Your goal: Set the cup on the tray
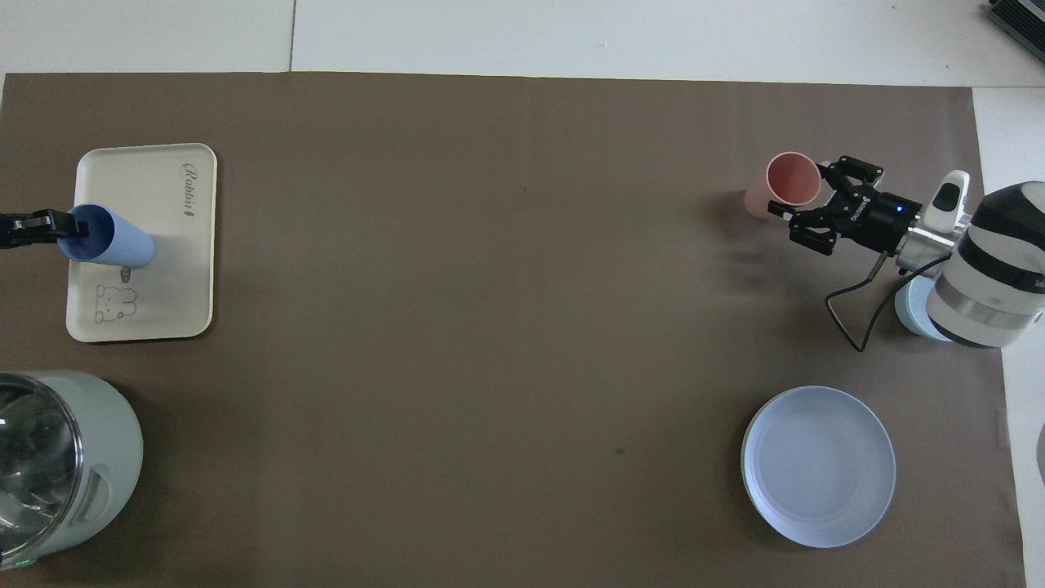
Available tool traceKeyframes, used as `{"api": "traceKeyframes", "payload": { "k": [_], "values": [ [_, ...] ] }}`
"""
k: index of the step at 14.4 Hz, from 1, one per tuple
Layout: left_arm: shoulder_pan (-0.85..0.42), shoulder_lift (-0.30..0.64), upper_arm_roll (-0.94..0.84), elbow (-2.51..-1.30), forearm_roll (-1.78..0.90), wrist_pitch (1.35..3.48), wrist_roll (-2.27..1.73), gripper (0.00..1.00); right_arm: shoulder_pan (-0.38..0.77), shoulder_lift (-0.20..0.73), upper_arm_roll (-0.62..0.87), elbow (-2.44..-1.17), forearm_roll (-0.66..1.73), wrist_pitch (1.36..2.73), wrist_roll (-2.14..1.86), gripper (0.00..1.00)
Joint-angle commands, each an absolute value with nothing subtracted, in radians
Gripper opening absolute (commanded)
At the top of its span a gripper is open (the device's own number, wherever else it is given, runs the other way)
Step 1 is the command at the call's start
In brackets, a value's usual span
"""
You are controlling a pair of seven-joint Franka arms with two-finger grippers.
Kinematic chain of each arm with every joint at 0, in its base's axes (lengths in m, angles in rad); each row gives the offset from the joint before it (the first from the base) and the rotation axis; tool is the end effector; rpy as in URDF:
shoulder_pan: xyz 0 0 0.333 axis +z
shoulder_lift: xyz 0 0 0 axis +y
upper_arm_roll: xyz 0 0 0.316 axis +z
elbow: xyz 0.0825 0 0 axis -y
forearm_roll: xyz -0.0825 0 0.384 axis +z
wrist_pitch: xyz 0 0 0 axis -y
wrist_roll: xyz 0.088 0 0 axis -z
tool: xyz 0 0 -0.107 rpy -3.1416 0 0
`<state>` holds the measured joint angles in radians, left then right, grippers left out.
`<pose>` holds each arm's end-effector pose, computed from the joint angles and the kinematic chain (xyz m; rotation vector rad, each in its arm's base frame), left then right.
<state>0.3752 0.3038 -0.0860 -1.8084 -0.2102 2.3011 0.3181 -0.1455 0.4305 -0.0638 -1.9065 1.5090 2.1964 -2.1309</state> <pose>0.6246 0.1856 0.3953 2.9872 0.1543 0.3574 0.6295 -0.0953 0.2840 -2.1290 -0.9610 -1.2479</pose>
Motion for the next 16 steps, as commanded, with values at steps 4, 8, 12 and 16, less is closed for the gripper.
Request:
{"api": "traceKeyframes", "payload": {
  "k": [4,8,12,16],
  "values": [
    [0.341,0.314,-0.087,-1.605,-0.114,2.051,0.311,0.98,-0.156,0.394,-0.055,-1.956,1.537,2.201,-2.18,0.42],
    [0.232,0.299,-0.087,-1.482,-0.003,1.825,0.172,0.98,-0.158,0.394,-0.055,-1.95,1.537,2.189,-2.187,1.0],
    [0.134,0.296,-0.086,-1.376,0.05,1.614,0.118,0.99,-0.158,0.374,-0.055,-1.95,1.537,2.186,-2.177,1.0],
    [0.048,0.207,-0.103,-1.373,0.091,1.549,-0.014,0.99,-0.156,0.316,-0.057,-1.959,1.528,2.186,-2.091,1.0]
  ]
}}
